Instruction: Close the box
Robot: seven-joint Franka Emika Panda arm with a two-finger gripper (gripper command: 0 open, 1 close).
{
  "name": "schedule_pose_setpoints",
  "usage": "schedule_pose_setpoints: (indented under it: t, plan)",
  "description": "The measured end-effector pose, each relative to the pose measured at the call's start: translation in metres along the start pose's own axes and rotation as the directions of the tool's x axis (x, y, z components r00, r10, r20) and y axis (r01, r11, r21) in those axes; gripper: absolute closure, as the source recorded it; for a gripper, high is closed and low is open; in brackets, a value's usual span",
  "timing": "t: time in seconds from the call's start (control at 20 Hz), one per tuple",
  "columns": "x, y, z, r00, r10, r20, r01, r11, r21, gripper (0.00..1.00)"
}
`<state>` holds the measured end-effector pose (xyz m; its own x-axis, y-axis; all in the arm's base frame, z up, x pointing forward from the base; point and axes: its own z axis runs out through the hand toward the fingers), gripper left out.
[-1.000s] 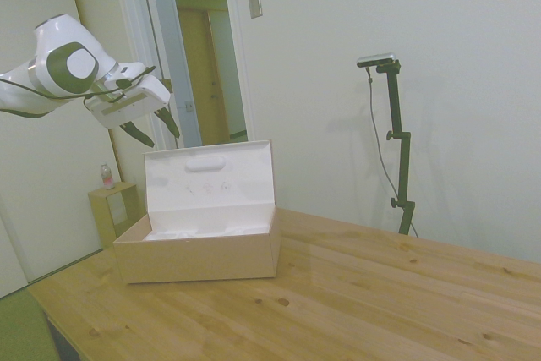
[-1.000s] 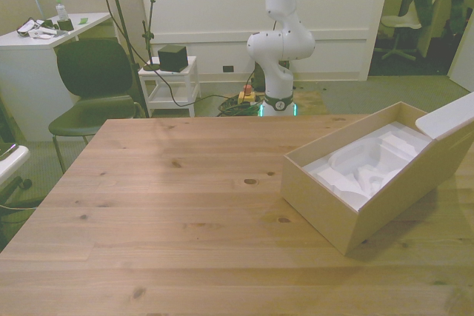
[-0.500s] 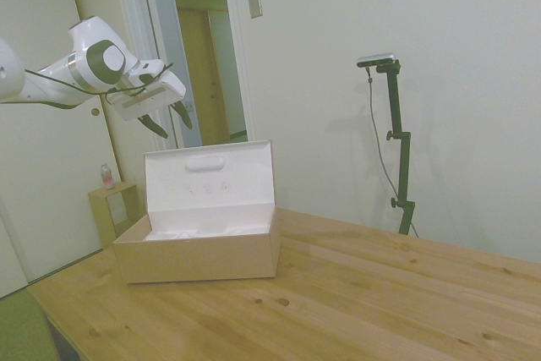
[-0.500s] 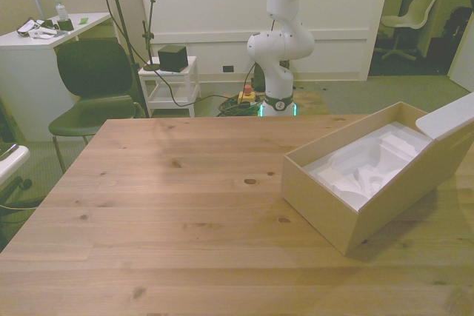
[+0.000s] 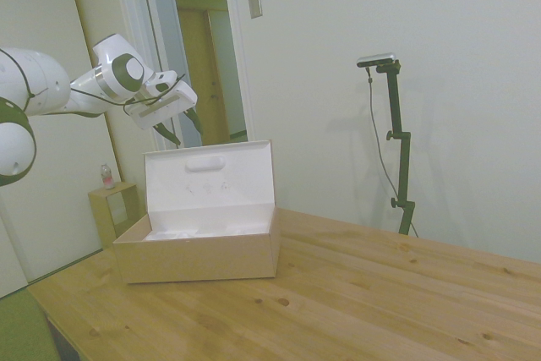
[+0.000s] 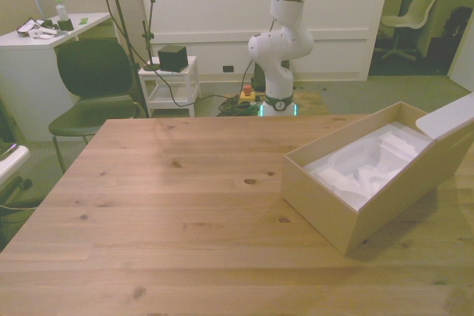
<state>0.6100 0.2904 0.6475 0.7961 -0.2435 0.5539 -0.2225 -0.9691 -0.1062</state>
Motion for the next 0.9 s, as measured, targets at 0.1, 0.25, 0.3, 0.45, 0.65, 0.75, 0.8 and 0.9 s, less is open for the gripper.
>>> schedule_pose_setpoints:
  t: [0.1, 0.25, 0.3, 0.45, 0.65, 0.75, 0.8, 0.9]
  plan:
    - [0.004, -0.005, 0.013, 1.0, 0.001, 0.004, -0.001, 1.0, -0.007, 0.0]
    - [0.009, -0.001, 0.036, 1.0, 0.013, 0.018, -0.012, 0.999, -0.036, 0.0]
    - [0.01, 0.003, 0.043, 1.0, 0.018, 0.025, -0.016, 0.999, -0.048, 0.0]
    - [0.012, 0.018, 0.051, 0.997, 0.051, 0.062, -0.045, 0.995, -0.09, 0.0]
    - [0.003, 0.041, 0.028, 0.98, 0.175, 0.099, -0.16, 0.976, -0.148, 0.0]
    - [-0.011, 0.054, 0.011, 0.961, 0.253, 0.116, -0.228, 0.954, -0.192, 0.0]
    - [-0.019, 0.059, 0.002, 0.946, 0.293, 0.139, -0.262, 0.943, -0.206, 0.0]
    - [-0.028, 0.068, -0.018, 0.915, 0.371, 0.158, -0.333, 0.916, -0.224, 0.0]
